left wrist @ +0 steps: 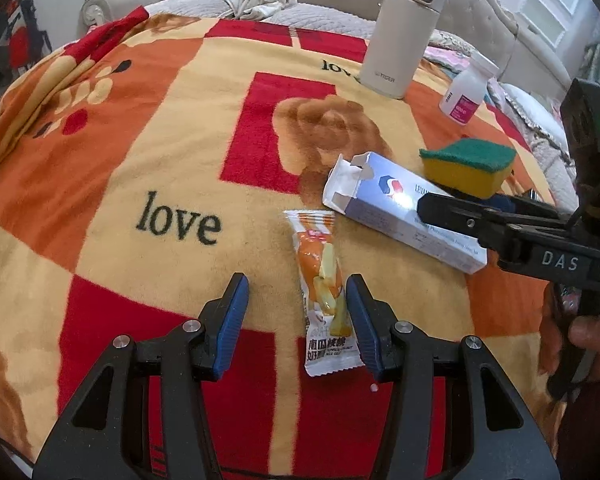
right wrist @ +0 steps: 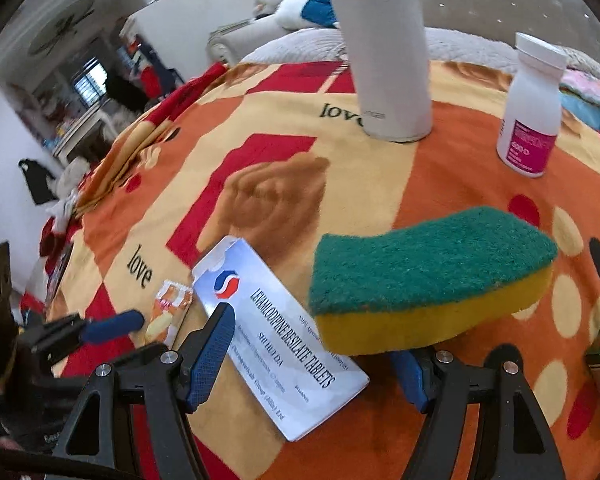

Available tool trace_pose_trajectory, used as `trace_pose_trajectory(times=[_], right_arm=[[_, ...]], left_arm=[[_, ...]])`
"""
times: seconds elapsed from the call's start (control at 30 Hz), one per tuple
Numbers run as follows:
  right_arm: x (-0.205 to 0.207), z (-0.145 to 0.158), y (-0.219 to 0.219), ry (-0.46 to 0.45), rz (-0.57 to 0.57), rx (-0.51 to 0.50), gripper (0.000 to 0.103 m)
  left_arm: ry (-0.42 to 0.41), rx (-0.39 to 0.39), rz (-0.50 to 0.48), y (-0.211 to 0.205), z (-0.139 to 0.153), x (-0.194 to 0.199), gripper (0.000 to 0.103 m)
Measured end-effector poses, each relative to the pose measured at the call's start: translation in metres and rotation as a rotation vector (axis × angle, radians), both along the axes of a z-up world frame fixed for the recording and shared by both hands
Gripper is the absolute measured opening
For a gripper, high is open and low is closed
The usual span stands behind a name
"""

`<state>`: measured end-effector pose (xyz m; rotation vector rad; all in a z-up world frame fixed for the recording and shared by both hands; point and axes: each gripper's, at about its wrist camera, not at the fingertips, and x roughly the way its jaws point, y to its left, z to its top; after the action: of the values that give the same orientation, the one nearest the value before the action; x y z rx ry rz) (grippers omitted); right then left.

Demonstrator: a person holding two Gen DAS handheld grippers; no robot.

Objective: Collect trash
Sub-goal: 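Grasp the orange snack stick with the left tool while the right tool grasps the white medicine box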

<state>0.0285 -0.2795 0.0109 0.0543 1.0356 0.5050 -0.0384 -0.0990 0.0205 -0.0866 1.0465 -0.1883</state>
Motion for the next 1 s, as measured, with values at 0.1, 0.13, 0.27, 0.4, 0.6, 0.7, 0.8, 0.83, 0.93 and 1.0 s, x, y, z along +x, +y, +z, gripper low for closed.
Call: trace_pose_trajectory(times=[0.1,0.13,0.27,0.4,0.6,0.7,0.8,0.83,0.93,1.0], right_arm=[[-0.004,0.002,0.007,-0.011,0.054,-0.021,0.071],[-0.006,0.003,0.011,-0.019,0.074,-0.029,0.071],[-0.012,-0.003,0.029,-0.058,0.108,-0.139,0.071],[-0.032,-0.002,0.03,-0.091,0.076,-0.201,0.054],[-0.095,0.0,-0.008,-0.038,-0.058,-0.2,0.049],[-0.119,0.0,-0.024,-0.015,-0.104,-0.177,0.05],[-0.123,0.003,-0.027,-0.042,-0.155,-0.179,0.056],[-0.12,0.003,-0.026,-0.052,-0.17,-0.184,0.06],[-0.116,-0.005,-0.016,-0.076,-0.15,-0.186,0.06],[-0.119,-0.005,-0.009,-0.118,-0.153,-0.234,0.05]], left_arm=[[0.004,0.004,0.001,0.005,0.0,-0.002,0.049],[0.006,-0.002,0.003,0.007,0.0,-0.002,0.049],[0.013,-0.009,0.01,0.01,-0.001,-0.002,0.049],[0.013,0.0,0.013,0.009,-0.001,-0.003,0.049],[0.004,0.021,0.023,0.002,-0.001,-0.001,0.049],[-0.01,0.029,0.012,-0.004,-0.002,-0.001,0.049],[-0.026,0.026,0.002,-0.009,-0.003,-0.001,0.034],[-0.026,0.029,0.002,-0.009,-0.003,-0.001,0.022],[-0.009,-0.004,0.015,-0.006,-0.002,-0.002,0.015],[0.013,-0.063,0.005,-0.002,0.0,-0.005,0.015]])
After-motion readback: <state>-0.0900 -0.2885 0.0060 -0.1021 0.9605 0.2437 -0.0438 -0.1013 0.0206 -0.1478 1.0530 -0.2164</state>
